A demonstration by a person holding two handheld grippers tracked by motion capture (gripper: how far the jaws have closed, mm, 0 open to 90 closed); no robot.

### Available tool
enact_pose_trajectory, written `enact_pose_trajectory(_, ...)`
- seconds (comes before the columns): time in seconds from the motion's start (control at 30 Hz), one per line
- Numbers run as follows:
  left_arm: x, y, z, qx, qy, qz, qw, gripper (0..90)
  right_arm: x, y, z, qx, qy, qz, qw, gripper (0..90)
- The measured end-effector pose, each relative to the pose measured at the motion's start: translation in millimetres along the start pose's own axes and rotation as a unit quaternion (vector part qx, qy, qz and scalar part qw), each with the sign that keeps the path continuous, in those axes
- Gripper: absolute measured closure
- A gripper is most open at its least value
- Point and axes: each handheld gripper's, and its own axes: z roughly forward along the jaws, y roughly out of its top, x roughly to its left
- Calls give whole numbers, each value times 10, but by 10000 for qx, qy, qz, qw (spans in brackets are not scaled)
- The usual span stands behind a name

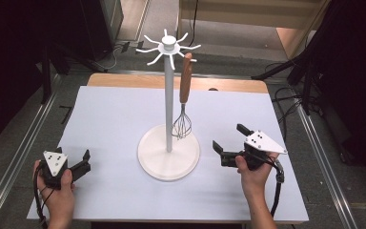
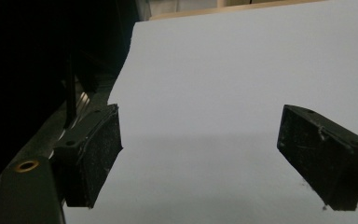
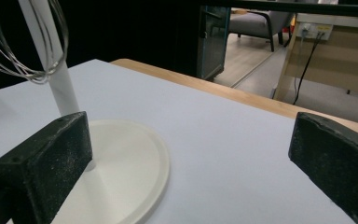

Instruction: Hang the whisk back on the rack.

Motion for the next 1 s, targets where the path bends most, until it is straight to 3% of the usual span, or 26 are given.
enact_pose_trajectory(0.3,2,1,3,16,-20,-5,10000,146,-131,-196,-18,148,-179,157,9996,0)
enact_pose_trajectory(0.53,1,2,4,27,-23,-2,10000,146,-199,-301,-36,257,-343,94,9990,0)
enact_pose_trajectory(1.0,2,3,8,35,-23,-10,10000,146,-531,-572,-137,423,-814,490,9946,1)
